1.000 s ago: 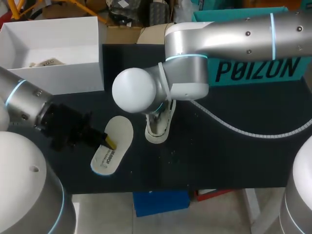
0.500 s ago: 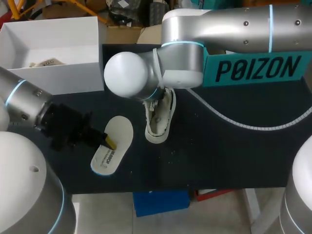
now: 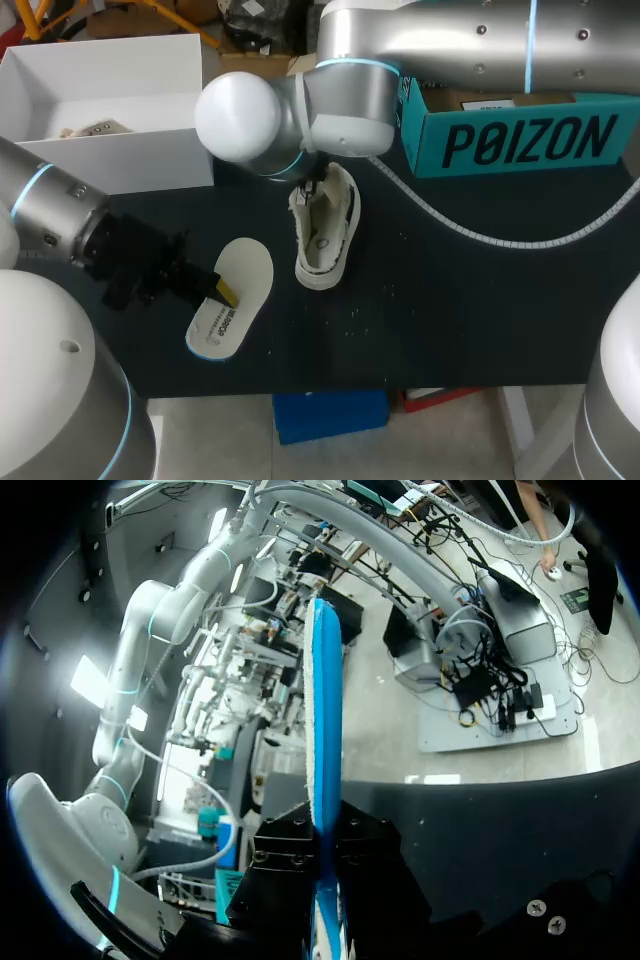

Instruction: Take the shoe out of the shoebox, open the shoe tongue, remove and reinsert the insole, then place the shoe into the shoebox

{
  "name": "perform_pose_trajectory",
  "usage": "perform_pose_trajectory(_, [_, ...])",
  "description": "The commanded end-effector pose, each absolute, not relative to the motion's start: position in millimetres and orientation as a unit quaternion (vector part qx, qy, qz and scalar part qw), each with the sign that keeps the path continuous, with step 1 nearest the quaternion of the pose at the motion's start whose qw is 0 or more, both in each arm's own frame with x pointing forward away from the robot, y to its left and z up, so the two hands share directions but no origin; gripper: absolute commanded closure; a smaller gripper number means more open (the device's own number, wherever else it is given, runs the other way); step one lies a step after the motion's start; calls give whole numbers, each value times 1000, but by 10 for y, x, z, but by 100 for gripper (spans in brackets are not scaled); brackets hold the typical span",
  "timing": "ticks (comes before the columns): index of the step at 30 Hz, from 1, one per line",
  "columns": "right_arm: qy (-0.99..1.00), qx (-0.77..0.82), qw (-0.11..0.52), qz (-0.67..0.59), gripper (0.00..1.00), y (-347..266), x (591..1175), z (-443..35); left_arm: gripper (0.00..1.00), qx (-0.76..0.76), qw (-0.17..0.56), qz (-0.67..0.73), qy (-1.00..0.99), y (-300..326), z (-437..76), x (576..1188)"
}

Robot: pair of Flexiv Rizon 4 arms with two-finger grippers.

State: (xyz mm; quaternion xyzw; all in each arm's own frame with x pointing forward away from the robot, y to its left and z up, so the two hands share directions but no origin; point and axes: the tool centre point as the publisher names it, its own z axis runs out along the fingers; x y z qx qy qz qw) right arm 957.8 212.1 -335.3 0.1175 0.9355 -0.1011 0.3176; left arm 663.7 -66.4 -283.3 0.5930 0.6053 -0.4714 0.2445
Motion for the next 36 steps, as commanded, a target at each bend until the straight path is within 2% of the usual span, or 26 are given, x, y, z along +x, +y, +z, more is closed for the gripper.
perform_pose_trajectory(1, [937,117,311,-108,100,2189,9690,-3388,100,594,244,-470,606,-666,-2828,6632])
perform_pose_trajectory(18, [948,101,287,-94,100,2189,9772,-3586,100,594,244,-470,606,-666,-2828,6632])
perform_pose_trajectory(36, [955,114,275,-1,100,2108,9841,-3800,100,594,244,-470,606,-666,-2828,6632])
